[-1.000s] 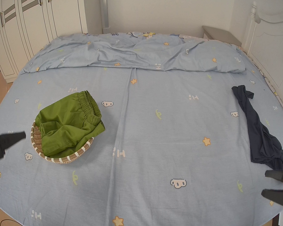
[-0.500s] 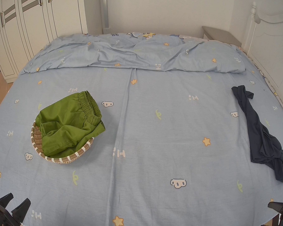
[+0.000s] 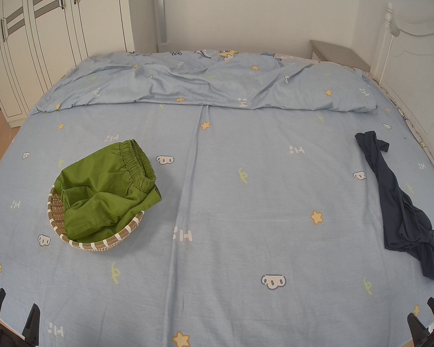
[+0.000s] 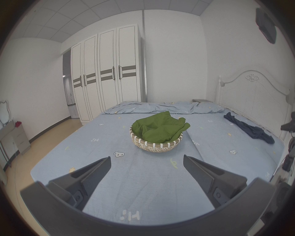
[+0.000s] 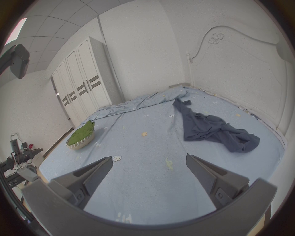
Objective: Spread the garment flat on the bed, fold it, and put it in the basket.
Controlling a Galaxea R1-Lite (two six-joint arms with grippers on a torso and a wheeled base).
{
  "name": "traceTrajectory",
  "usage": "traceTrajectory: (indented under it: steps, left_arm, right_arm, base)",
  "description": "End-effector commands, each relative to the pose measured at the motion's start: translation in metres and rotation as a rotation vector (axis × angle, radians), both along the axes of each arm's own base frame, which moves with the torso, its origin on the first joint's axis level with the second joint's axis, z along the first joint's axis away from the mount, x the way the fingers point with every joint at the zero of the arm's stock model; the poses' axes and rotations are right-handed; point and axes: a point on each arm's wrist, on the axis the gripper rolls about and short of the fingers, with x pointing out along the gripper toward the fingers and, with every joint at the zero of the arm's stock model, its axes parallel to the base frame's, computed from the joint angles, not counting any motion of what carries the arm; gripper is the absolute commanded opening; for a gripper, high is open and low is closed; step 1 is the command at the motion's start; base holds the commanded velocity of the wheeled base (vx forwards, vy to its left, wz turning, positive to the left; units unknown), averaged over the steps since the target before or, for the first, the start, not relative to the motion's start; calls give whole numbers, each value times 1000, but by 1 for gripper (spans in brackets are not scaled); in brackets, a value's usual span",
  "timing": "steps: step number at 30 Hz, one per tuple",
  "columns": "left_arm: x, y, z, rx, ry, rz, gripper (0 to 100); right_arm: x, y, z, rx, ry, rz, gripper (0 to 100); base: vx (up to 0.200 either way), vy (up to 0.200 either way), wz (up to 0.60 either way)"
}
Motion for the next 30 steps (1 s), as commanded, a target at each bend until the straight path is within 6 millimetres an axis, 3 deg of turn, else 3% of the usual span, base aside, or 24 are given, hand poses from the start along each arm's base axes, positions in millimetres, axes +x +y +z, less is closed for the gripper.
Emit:
traceTrajectory:
  steps: [1, 4, 8, 11, 16, 18, 21, 30]
  left_arm:
    - [1, 0, -8, 21, 15, -19, 100]
    - [-1, 1, -9, 22, -7, -66, 100]
    - [-4, 1, -9, 22, -53, -49, 100]
    - [-4, 2, -9, -22, -54, -28, 100]
    - [-4, 2, -9, -42, -56, -20, 100]
    - [-4, 2, -9, -31, -55, -27, 100]
    - [-4, 2, -9, -17, -51, -30, 100]
    - [-4, 2, -9, -20, -53, -30, 100]
  right_arm:
    - [6, 1, -10, -7, -55, -118, 100]
    - [4, 3, -12, -9, -142, -206, 100]
    - [1, 4, -13, -87, -210, -175, 100]
    - [1, 4, -14, -132, -208, -177, 100]
    - [-1, 0, -12, -155, -174, -322, 100]
    - [-1, 2, -13, -236, -178, -254, 100]
    - [0, 6, -15, -215, -195, -49, 100]
    - [3, 4, -20, -160, -181, -155, 100]
  base:
    - [0, 0, 0]
    - [0, 0, 0]
    - [0, 0, 0]
    - [0, 0, 0]
    - [0, 0, 0]
    - [0, 0, 0]
    - [0, 0, 0]
    - [0, 0, 0]
